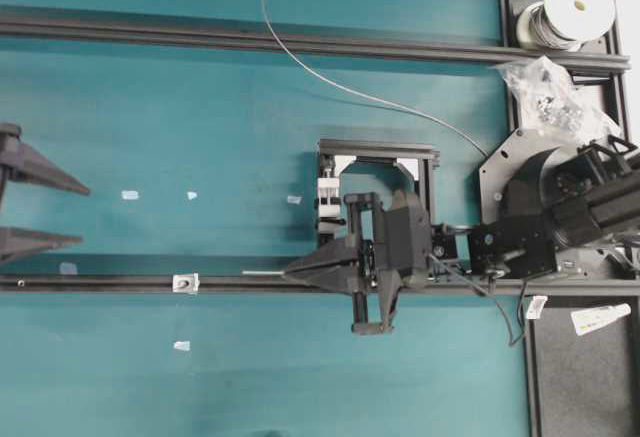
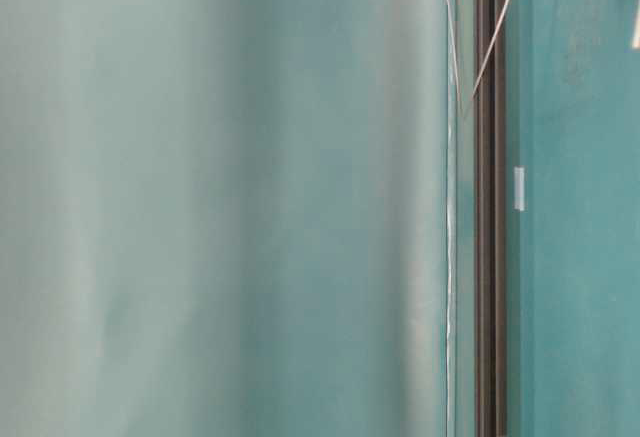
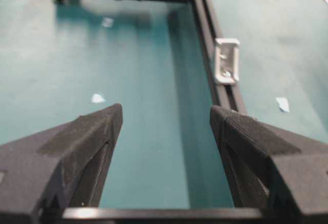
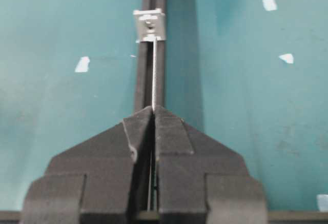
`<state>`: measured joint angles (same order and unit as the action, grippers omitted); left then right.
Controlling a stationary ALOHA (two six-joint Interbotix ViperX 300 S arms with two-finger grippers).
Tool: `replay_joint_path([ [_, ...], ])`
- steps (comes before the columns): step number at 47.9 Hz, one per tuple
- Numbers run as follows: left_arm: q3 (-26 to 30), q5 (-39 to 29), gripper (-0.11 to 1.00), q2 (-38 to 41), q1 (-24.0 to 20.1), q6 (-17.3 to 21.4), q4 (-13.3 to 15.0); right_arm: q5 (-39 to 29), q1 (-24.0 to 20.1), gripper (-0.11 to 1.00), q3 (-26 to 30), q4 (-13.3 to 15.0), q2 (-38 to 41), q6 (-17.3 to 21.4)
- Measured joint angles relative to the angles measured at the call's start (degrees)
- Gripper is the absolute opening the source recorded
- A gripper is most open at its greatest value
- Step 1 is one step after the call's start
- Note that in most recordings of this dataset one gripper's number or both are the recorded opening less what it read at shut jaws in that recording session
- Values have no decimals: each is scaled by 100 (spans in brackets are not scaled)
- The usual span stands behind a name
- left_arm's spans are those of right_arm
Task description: Insert the wire through the hole in the metal fitting.
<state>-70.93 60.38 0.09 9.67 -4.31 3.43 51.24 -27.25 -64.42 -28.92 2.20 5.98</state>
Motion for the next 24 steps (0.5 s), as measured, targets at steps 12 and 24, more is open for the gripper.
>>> replay_joint_path([
  [12, 343, 255, 95, 554, 316, -114, 9, 97, -88, 0, 62, -18, 123, -53],
  [24, 431, 316, 95, 694, 352, -176, 9, 352, -114, 0, 158, -220, 519, -35],
])
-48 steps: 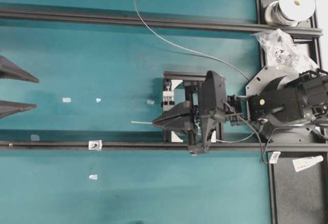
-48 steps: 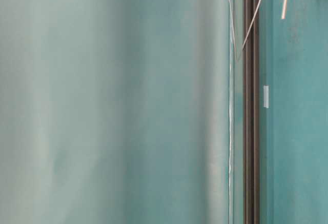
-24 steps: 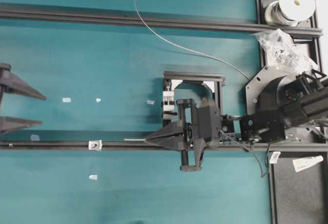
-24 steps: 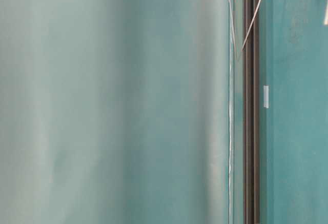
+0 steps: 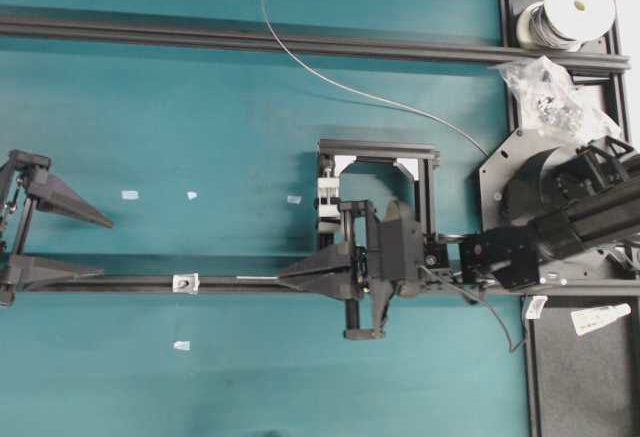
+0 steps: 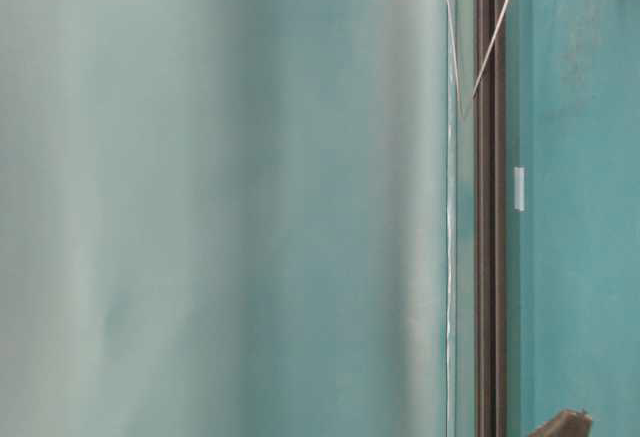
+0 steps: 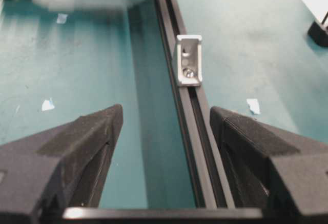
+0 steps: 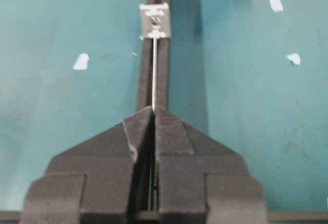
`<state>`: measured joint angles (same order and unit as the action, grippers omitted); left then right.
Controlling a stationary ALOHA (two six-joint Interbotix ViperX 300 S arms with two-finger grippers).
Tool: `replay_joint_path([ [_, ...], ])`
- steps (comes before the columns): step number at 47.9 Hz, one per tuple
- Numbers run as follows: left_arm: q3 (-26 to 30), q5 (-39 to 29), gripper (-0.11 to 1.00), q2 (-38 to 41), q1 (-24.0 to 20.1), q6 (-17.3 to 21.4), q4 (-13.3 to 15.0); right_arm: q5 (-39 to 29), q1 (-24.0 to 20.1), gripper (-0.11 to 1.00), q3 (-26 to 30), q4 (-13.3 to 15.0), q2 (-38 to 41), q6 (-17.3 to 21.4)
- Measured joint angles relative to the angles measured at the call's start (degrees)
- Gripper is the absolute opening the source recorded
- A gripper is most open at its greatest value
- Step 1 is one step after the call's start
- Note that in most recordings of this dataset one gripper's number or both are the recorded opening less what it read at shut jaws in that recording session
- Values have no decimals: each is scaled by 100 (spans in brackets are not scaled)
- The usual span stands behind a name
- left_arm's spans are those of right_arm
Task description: Insert the wire through the hole in the metal fitting.
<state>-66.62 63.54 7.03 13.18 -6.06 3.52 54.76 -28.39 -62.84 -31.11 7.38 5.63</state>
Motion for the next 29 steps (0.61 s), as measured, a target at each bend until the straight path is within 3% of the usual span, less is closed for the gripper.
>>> replay_joint_path([
  [7, 9, 0, 95, 9, 0, 0, -9, -220, 0, 0, 62, -132, 62, -18],
  [29, 18, 9, 94, 44, 18, -9, 0, -185, -53, 0, 79, -167, 88, -18],
])
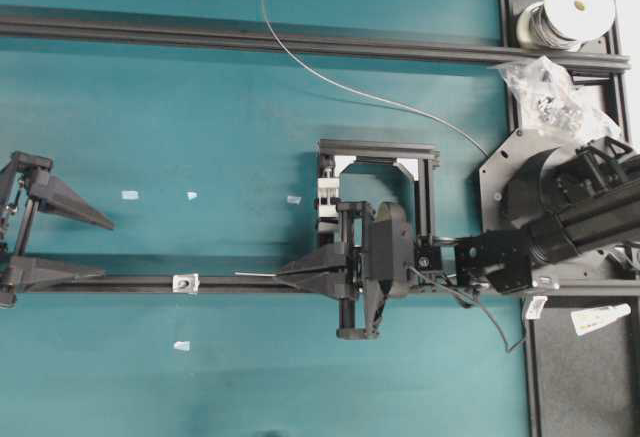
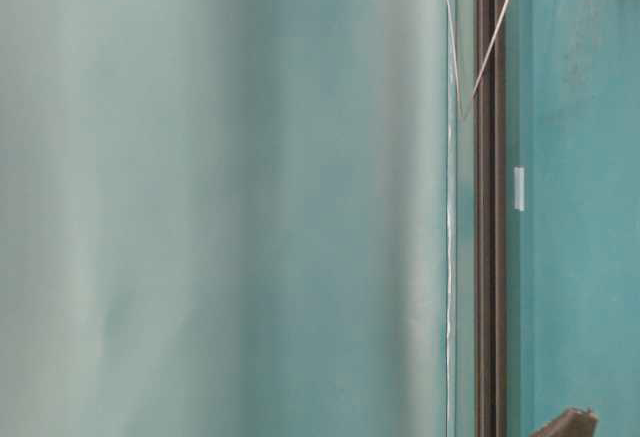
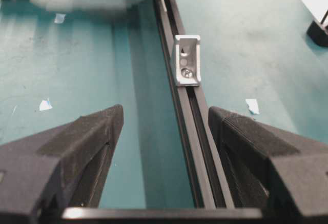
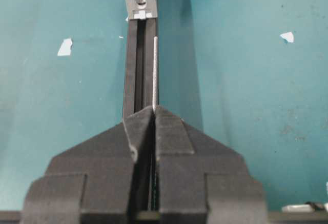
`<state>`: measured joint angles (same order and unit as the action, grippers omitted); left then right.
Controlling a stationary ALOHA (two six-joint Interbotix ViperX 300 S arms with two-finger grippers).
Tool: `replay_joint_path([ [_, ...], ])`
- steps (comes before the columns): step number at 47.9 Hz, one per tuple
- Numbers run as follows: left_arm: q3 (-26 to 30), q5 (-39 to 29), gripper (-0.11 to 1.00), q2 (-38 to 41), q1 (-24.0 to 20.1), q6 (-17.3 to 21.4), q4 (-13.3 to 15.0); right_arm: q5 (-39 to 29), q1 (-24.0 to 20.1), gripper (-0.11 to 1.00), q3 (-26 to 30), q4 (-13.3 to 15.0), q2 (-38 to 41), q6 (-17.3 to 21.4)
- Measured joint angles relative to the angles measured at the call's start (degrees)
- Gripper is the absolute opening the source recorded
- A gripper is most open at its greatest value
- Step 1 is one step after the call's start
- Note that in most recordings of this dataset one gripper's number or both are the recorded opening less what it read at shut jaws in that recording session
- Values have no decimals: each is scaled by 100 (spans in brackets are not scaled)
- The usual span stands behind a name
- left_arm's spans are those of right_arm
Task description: Insert the wire through the hole in the metal fitting.
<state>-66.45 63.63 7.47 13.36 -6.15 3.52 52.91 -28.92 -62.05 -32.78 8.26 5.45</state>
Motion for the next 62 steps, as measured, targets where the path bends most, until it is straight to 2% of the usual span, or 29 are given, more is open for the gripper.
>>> replay_joint_path([
  [17, 26, -9, 94, 9, 0, 0, 0, 272, -272, 0, -9, 9, 9, 9],
  [39, 35, 0, 94, 9, 0, 0, 0, 255, -264, 0, 26, -44, 26, 26],
  [62, 44, -9, 94, 0, 0, 0, 0, -202, -132, 0, 255, -70, 26, -35],
])
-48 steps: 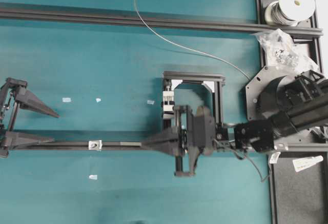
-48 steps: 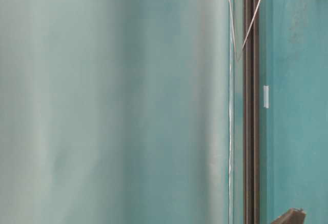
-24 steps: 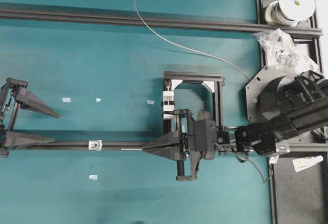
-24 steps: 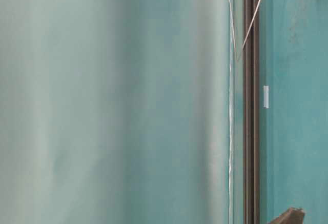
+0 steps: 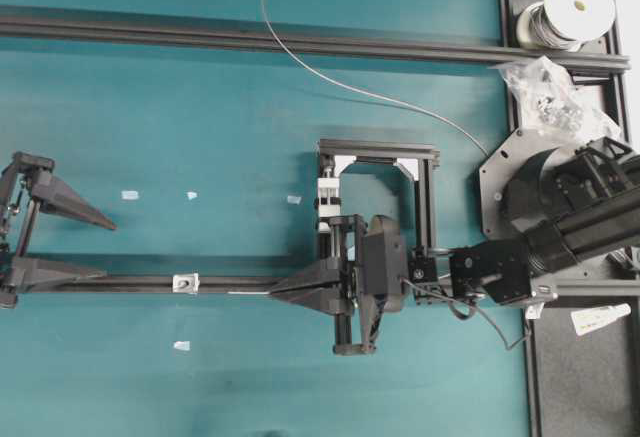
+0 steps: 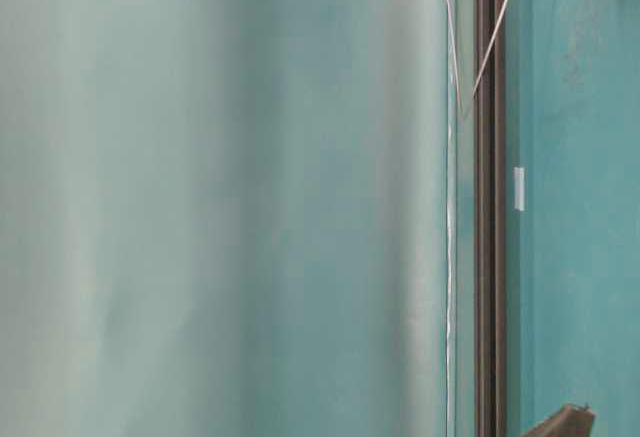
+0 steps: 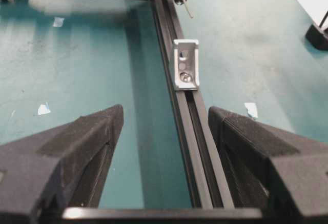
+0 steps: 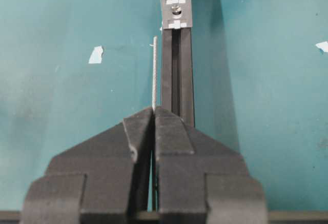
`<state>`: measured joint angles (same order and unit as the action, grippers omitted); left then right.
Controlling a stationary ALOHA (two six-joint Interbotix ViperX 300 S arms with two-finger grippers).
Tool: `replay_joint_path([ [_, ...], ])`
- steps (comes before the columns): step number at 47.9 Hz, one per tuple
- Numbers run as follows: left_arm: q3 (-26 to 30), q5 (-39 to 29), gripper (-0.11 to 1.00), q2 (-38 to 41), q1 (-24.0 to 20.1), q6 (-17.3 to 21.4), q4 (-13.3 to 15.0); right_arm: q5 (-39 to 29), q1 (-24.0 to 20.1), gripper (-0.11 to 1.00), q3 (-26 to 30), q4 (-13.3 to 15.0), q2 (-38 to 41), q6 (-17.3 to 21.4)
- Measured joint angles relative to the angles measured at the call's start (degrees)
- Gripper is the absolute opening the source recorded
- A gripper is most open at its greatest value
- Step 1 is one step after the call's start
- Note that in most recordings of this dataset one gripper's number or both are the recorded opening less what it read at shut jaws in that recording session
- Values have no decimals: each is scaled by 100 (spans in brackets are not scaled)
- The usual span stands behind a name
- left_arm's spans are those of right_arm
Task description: Insert the wire through the hole in the metal fitting.
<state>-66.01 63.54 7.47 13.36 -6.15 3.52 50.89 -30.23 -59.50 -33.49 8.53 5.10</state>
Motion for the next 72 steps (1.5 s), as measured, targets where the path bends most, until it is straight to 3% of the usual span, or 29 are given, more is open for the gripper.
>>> replay_joint_path([
  [19, 35, -44, 94, 0, 0, 0, -9, -123, 97, 0, 62, 9, -26, -35],
  [40, 105, -193, 94, 0, 0, 0, 0, -527, 334, 0, 334, -9, -26, -483],
  [72, 105, -316, 94, 9, -35, 18, 0, -773, 343, 0, 501, 18, -26, -545],
])
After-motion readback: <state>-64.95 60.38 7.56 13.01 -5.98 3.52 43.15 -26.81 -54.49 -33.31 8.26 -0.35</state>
